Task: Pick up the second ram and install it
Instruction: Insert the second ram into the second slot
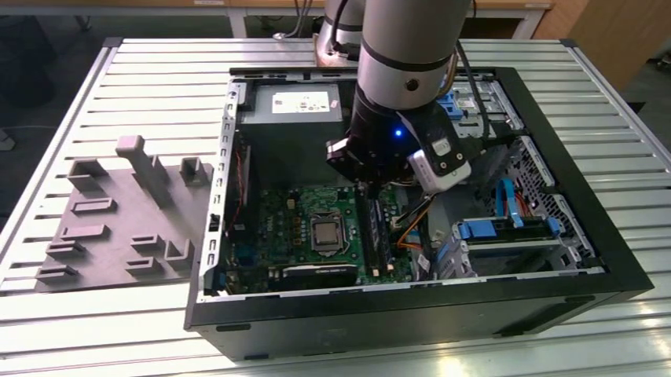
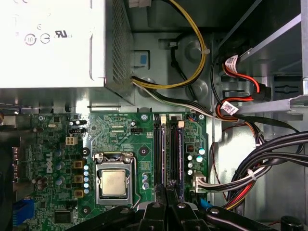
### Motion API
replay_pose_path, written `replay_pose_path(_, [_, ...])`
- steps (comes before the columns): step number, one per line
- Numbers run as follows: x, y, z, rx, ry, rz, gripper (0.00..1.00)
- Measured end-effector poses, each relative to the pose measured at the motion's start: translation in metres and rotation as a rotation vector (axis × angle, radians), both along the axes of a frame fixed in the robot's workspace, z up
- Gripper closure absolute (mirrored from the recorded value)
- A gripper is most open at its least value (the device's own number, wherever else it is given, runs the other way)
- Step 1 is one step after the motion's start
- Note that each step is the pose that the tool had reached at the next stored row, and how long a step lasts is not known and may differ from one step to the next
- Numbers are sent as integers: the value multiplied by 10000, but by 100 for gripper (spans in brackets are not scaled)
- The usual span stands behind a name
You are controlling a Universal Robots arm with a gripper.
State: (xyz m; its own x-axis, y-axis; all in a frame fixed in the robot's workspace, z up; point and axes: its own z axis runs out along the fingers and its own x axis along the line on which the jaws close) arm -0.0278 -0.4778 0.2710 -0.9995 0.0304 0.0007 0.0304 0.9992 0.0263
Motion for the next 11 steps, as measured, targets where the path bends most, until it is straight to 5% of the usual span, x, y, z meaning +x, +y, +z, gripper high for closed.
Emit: replay_pose_path(11, [0, -9, -32, -1, 0, 0, 88])
